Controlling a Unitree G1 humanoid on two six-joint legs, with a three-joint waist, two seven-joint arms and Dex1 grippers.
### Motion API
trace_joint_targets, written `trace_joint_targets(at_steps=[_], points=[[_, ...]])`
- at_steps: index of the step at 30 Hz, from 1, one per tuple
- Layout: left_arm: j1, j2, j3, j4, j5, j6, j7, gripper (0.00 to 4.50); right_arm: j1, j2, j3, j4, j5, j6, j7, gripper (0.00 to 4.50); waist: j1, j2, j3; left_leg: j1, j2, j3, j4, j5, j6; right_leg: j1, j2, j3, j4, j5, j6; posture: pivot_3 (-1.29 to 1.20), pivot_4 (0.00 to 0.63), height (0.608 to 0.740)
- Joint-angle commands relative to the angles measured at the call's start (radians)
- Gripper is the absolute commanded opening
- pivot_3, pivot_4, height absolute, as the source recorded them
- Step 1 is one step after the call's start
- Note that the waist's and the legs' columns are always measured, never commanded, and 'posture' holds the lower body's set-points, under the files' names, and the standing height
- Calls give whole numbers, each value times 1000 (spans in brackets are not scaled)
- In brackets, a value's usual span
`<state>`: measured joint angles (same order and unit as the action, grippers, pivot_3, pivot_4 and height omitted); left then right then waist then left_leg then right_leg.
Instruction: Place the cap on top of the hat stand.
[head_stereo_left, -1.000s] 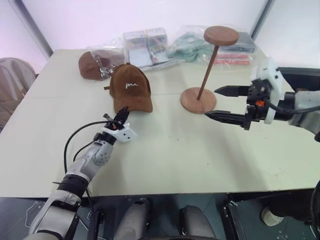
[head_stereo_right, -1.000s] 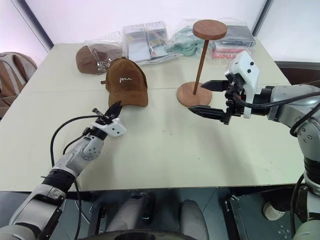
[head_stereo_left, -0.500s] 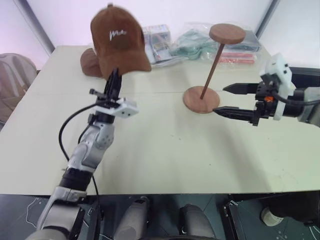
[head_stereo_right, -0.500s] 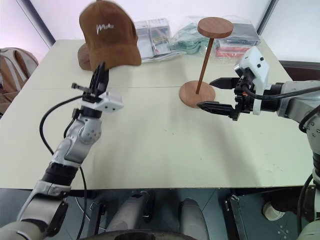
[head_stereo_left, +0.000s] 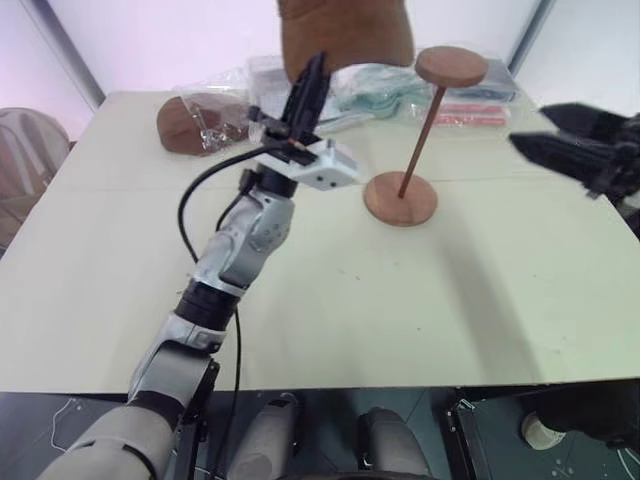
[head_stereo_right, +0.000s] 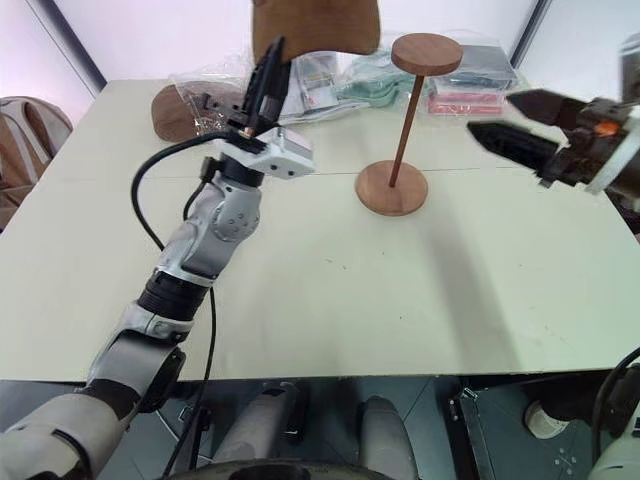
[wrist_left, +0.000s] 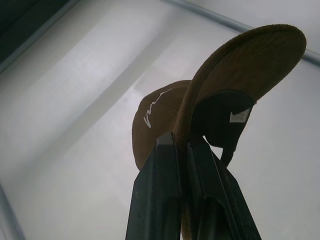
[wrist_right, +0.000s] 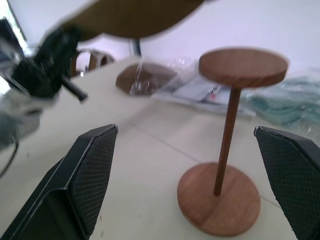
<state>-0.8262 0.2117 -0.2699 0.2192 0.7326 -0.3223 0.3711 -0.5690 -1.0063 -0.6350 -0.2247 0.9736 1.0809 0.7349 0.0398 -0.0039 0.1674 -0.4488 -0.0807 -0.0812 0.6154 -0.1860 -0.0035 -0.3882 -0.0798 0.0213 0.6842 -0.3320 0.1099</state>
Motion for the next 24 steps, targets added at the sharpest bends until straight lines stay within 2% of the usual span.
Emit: trace_joint_targets(at_steps=[1, 12, 17, 24], points=[[-74, -26, -20, 25, 4, -46, 36, 49, 32, 3, -99, -54, 76, 32, -53, 4500, 1, 0, 0, 0, 0, 0, 0, 0, 0, 0, 0, 0, 0, 0, 0, 0, 150, 740], [-165, -135, -147, 198, 82, -135, 142, 49, 200, 16, -208, -152, 170, 25, -148, 4500, 0, -1, 0, 0, 0, 1, 2, 0, 1, 1, 0, 1, 0, 1, 2, 0, 150, 740], [-136, -149, -190, 265, 109, -158, 193, 49, 241, 7, -227, -169, 198, 19, -173, 4500, 0, -1, 0, 0, 0, 1, 2, 0, 1, 1, 0, 1, 0, 1, 2, 0, 150, 740], [-22, -142, -261, 340, 157, -164, 241, 49, 274, -12, -217, -159, 217, 16, -176, 4500, 0, -1, 0, 0, 0, 1, 2, 0, 1, 1, 0, 1, 1, 1, 2, 0, 150, 740]])
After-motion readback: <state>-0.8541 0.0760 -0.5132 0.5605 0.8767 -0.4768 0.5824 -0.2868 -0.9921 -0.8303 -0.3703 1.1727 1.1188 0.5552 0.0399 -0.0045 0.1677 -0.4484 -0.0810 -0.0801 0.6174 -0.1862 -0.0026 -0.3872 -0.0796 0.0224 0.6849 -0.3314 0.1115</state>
